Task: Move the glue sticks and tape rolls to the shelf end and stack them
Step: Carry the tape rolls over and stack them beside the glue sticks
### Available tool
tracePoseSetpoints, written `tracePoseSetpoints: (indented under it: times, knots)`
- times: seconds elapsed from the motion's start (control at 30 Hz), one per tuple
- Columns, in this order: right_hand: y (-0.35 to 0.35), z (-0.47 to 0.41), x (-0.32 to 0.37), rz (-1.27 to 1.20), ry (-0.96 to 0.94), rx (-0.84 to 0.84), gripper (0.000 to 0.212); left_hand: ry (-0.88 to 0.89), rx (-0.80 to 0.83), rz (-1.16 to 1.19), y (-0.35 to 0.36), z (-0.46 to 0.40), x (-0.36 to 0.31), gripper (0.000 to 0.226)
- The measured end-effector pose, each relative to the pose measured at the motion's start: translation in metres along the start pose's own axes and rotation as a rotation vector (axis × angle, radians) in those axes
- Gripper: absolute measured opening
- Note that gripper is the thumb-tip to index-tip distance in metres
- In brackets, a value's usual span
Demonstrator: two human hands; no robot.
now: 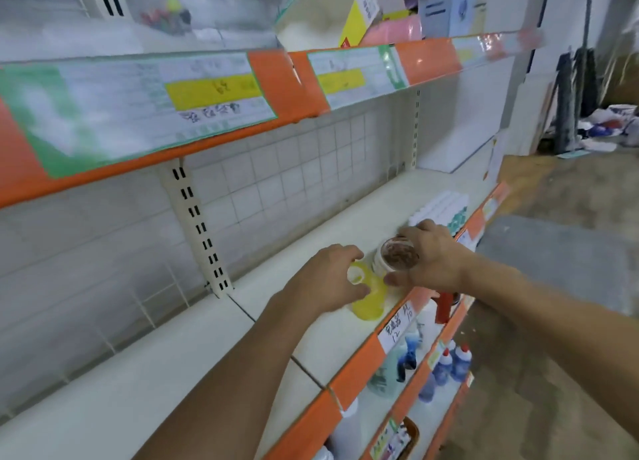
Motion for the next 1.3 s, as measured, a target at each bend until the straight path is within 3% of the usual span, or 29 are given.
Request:
tracePoseSetpoints:
  times: [0.23, 0.57, 1.3]
  knots:
    - [-0.005, -0.056, -0.016, 0.035, -0.184, 0.130, 0.091, -0.132, 0.062, -0.033, 0.011, -0.032, -0.017, 0.062]
    - [0.007, -0.086, -0.034, 0.016, -0.400, 0.295, 0.104, -0.396, 0.072, -0.071, 0.019, -0.023, -0.030, 0.063]
    - [0.026, -0.094, -0.039, 0.019, -0.432, 0.381, 0.116, -0.502, 0.019, 0.041, 0.033, -0.019, -0.046, 0.072]
Point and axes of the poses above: each hand's wrist, its own z-axis away from the middle knuckle, its own y-axis out of the palm, x = y × z, the point moved 4 cm from there along -z, towards the middle knuckle, and after that the axes turned 8 degrees about y, right-handed, at the moved point
